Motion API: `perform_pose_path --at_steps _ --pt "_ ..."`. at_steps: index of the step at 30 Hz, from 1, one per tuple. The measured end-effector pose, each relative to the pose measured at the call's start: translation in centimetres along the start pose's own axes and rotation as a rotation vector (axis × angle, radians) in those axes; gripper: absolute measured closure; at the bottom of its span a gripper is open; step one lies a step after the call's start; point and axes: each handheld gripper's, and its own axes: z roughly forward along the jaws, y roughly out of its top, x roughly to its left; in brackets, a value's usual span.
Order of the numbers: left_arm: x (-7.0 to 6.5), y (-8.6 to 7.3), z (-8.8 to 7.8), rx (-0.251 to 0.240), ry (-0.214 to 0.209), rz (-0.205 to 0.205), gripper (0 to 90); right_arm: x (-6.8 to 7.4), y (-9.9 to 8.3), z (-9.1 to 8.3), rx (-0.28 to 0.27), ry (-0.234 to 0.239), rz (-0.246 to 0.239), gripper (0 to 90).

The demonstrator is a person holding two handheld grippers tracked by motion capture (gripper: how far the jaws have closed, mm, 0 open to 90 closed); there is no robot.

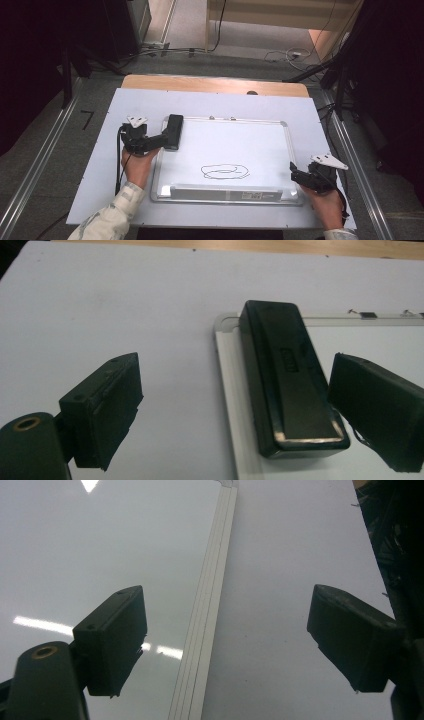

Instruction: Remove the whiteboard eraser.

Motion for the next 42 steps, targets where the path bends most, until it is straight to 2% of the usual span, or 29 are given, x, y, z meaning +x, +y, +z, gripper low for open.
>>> perform_pose_path --at_steps 4,9,14,29,34,36,39,42 --pt "-0.7 0.6 0.9 0.009 -0.006 0.015 9.4 0.0 0.0 0.0 -0.001 0.000 0.000 14.8" --pt "-1.2 1.1 2.4 0.026 -0.009 -0.005 10.4 0.0 0.0 0.0 -0.003 0.001 0.000 14.8" --pt "-1.9 1.5 3.5 0.030 0.001 0.007 10.4 0.0 0.0 0.0 -0.002 0.003 0.000 14.8" --pt "-2.1 2.1 6.3 0.054 0.018 0.005 12.5 -0.1 0.0 0.0 -0.004 0.003 -0.003 14.8" --pt "-2.4 2.1 6.9 0.062 0.017 0.016 14.7 0.0 0.1 0.0 -0.005 0.003 -0.004 14.8" --pt "-2.5 2.2 7.2 0.071 0.002 0.011 15.6 0.0 0.1 0.0 -0.006 0.003 -0.004 14.8" --pt "-2.8 2.2 7.5 0.074 -0.017 0.023 17.2 0.0 0.1 0.0 -0.004 0.003 -0.003 14.8" --pt "-3.0 2.2 7.9 0.084 -0.009 0.043 18.7 0.0 0.1 0.0 -0.005 0.004 -0.003 14.8"
